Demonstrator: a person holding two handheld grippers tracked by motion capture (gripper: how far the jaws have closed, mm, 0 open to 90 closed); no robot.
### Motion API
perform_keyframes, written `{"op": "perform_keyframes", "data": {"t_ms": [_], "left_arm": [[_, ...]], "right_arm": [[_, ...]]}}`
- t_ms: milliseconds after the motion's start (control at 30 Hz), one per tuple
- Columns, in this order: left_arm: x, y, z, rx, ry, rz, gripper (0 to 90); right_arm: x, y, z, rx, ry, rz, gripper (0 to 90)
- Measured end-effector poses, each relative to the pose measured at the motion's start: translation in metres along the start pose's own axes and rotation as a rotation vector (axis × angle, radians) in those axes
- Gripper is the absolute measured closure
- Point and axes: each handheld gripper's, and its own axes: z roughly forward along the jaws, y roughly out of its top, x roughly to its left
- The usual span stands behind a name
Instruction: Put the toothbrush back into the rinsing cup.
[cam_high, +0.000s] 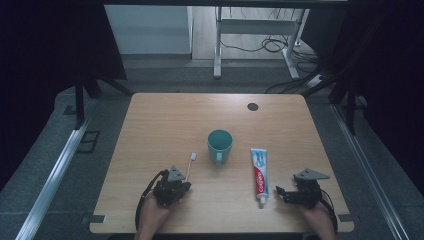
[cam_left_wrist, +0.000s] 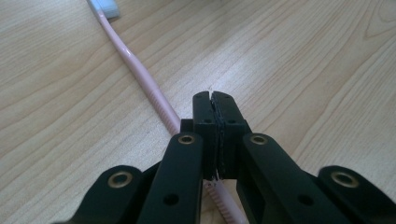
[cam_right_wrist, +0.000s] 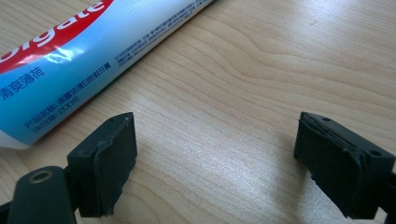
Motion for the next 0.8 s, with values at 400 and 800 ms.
{"op": "perform_keyframes", "data": {"t_ms": [400,800], "left_arm": [[0.004,-0.004,-0.001,0.016,0.020,-0.015,88.7],[0.016,-0.009,-0.008,0.009,0.038,-0.055,88.3]], "right_arm": [[0.000,0.000,0.000,-0.001,0.000,-0.001,12.7],[0.000,0.000,0.000,0.000,0.000,0.000,12.7]]}}
